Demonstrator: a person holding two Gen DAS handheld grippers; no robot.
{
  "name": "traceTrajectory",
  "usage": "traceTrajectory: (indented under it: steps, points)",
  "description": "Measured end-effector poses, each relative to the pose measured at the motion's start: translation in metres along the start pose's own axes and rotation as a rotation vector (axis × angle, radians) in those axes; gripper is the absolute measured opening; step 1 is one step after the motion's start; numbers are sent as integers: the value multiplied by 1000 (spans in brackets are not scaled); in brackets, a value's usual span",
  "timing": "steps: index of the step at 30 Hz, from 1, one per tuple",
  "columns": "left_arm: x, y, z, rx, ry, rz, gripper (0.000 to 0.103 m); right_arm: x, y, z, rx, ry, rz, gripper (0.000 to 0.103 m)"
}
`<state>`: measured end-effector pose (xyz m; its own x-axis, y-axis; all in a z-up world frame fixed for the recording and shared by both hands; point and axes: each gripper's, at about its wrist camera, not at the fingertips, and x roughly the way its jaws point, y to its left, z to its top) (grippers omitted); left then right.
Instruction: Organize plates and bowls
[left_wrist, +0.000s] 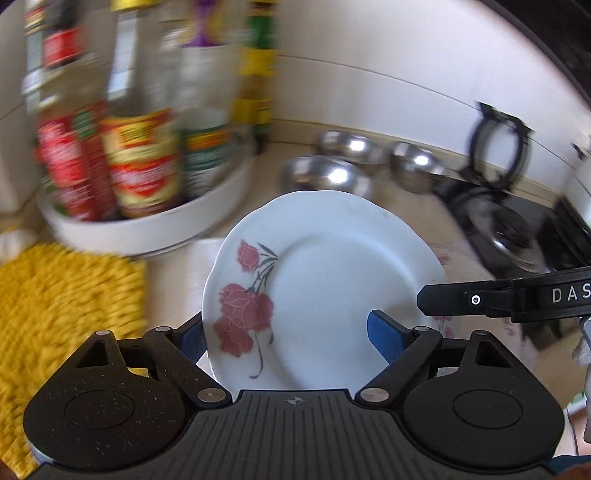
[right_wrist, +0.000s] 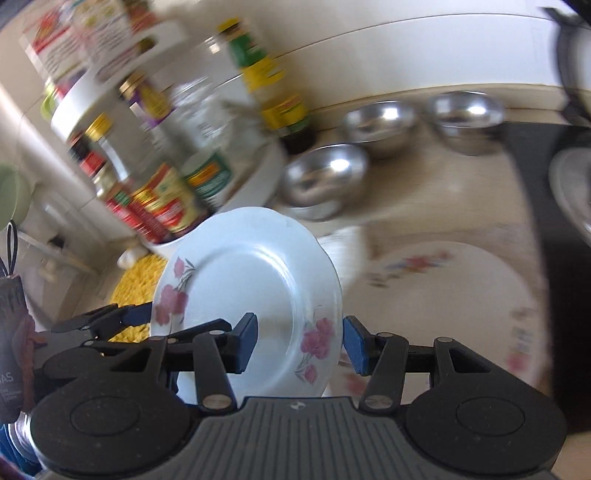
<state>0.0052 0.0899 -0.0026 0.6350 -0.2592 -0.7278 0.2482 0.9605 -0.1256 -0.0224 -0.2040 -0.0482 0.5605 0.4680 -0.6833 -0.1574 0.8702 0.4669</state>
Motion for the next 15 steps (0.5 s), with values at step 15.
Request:
traceTrajectory:
  steps: [15]
  points:
    - [59, -104, 16, 183, 75, -181, 92, -43, -87, -13, 173, -41, -155, 56]
